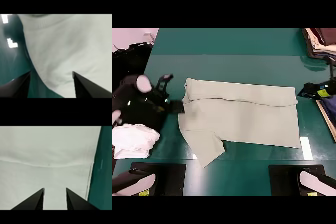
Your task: Fold the shirts.
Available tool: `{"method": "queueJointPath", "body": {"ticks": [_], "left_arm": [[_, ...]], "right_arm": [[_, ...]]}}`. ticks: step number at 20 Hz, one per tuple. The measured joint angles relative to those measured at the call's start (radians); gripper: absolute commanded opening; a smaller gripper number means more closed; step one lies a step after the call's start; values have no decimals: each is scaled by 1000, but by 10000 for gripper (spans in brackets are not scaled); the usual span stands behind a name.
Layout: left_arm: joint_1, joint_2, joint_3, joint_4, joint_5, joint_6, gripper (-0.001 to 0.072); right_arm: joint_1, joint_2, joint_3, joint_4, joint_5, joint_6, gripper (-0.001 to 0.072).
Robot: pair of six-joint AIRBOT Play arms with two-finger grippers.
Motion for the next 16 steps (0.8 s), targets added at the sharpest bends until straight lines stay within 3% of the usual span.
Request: {"method": "queueJointPath", "body": {"ticks": [6,16], "left_arm": [[0,234,-350,-181,21,-18,605],[0,285,-538,-428,189,21,601]], "right_arm": [[-37,147,-102,1,-48,0,326],[15,182,-118,2,-66,0,325]]}}
